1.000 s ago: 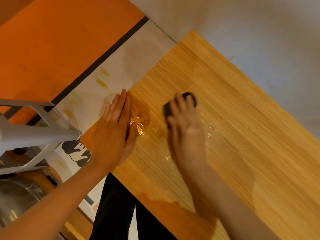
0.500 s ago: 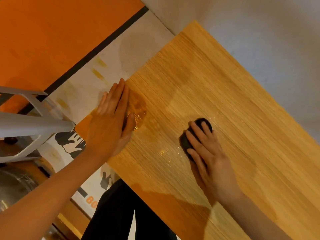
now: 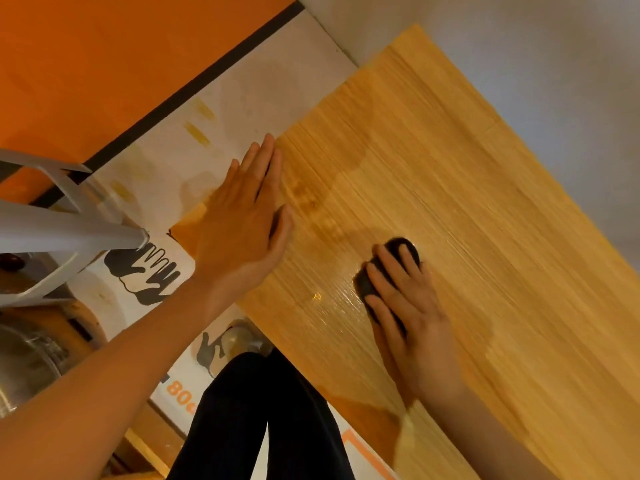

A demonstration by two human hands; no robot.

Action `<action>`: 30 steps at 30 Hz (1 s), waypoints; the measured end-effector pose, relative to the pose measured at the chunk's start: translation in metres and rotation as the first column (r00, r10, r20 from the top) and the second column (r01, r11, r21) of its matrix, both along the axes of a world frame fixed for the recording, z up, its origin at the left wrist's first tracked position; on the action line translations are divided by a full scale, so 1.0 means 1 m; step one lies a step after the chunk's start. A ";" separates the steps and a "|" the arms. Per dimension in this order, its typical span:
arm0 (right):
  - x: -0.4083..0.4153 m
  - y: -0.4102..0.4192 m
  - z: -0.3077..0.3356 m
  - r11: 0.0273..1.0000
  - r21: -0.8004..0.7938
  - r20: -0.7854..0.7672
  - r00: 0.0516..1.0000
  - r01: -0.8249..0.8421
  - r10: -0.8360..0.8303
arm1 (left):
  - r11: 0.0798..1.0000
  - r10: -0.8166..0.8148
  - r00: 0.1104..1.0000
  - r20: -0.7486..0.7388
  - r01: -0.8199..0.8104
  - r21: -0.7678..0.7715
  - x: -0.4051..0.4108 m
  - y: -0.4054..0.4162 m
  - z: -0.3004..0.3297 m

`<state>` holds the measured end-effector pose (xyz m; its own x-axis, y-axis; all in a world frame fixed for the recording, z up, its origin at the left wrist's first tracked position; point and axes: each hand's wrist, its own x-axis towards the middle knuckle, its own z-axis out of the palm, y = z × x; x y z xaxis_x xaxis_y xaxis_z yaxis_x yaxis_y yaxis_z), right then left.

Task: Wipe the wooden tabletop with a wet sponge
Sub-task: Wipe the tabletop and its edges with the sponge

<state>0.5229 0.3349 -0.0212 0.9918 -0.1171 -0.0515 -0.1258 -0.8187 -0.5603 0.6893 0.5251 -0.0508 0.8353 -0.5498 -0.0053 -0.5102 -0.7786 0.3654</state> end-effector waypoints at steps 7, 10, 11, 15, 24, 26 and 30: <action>0.112 0.003 -0.006 0.997 -0.069 0.001 1.000 0.016 -0.016 | 0.998 0.007 1.000 -0.025 -0.009 -0.065 0.005 0.001 0.004; 0.134 0.005 -0.009 0.997 -0.056 0.021 0.998 0.060 -0.059 | 0.996 0.024 1.000 -0.020 -0.026 -0.088 -0.005 0.021 0.010; 0.124 0.008 -0.008 0.995 -0.038 0.027 0.996 0.089 -0.088 | 0.996 0.036 0.999 -0.019 -0.037 -0.081 -0.009 0.029 0.011; 0.035 0.029 -0.001 1.000 -0.028 -0.006 1.000 0.002 -0.002 | 0.992 0.104 0.993 -0.055 -0.107 -0.059 -0.028 0.056 0.011; 0.078 0.016 -0.007 0.889 -0.024 0.039 0.889 0.457 -0.456 | 0.993 0.106 0.994 0.003 -0.106 -0.051 -0.031 0.058 -0.004; 0.070 0.056 -0.012 0.908 -0.008 0.046 0.907 0.419 -0.418 | 0.994 0.107 0.994 0.018 -0.106 -0.041 -0.033 0.059 -0.005; 0.047 0.088 -0.014 0.998 -0.064 0.067 0.998 0.018 -0.014 | 0.995 0.103 0.994 0.040 -0.102 -0.024 -0.031 0.057 -0.004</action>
